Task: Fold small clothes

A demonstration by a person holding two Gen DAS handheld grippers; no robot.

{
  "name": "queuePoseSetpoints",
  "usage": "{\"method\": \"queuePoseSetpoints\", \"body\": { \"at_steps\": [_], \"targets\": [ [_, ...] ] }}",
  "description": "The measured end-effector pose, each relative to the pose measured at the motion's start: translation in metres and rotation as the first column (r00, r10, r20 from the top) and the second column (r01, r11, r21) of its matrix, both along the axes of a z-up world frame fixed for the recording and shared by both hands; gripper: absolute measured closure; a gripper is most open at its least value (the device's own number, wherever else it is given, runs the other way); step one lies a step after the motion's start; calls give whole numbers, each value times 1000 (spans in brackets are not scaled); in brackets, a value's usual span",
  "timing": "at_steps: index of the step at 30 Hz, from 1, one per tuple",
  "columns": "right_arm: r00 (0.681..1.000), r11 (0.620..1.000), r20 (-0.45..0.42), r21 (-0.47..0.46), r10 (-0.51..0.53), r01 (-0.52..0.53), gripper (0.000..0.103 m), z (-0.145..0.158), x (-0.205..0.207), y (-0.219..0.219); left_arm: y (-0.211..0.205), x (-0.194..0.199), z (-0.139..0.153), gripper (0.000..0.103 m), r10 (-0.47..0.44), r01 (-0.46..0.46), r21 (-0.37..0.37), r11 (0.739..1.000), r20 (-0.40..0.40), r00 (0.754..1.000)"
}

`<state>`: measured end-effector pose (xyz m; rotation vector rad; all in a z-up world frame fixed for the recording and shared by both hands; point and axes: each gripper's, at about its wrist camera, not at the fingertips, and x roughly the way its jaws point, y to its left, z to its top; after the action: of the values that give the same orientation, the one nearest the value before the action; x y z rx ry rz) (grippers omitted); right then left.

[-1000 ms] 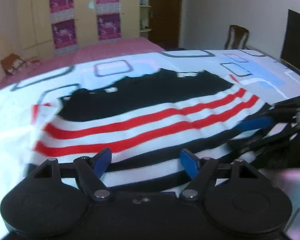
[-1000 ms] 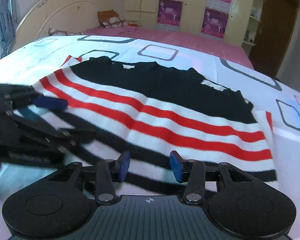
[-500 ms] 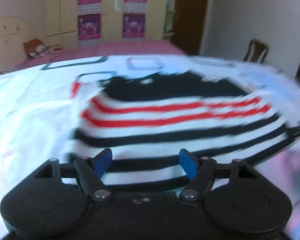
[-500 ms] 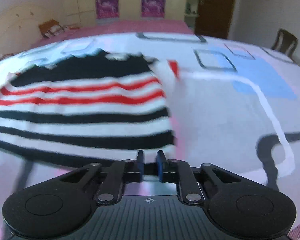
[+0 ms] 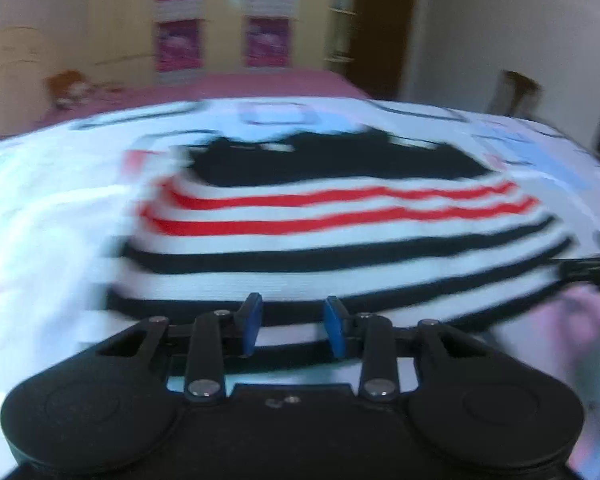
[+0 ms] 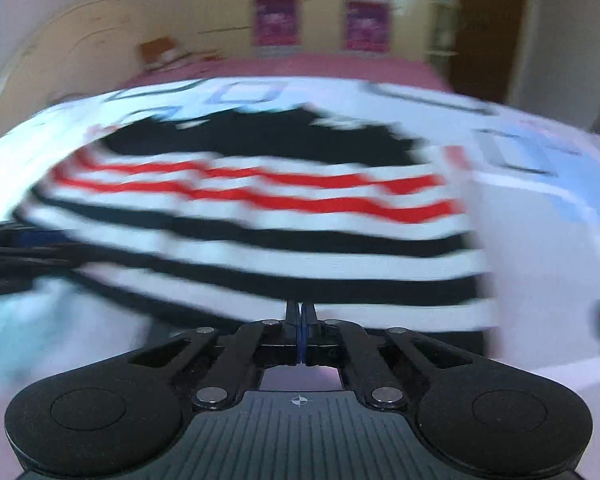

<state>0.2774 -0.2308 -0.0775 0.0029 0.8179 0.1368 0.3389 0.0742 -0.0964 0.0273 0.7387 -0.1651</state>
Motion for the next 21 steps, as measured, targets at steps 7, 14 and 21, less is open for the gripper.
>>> {"method": "queuePoseSetpoints", "body": {
  "at_steps": [7, 14, 21],
  "targets": [
    [998, 997, -34, -54, -48, 46, 103, -3, -4, -44, 55, 0, -2, 99, 127, -130, -82, 988, -41, 991],
    [998, 998, -27, -22, -60, 59, 103, 0, -6, -40, 44, -6, 3, 100, 126, -127, -47, 991, -22, 992],
    [997, 998, -62, -39, -42, 40, 103, -4, -3, -42, 43, -6, -4, 100, 139, -141, -38, 989, -46, 989]
  ]
}}
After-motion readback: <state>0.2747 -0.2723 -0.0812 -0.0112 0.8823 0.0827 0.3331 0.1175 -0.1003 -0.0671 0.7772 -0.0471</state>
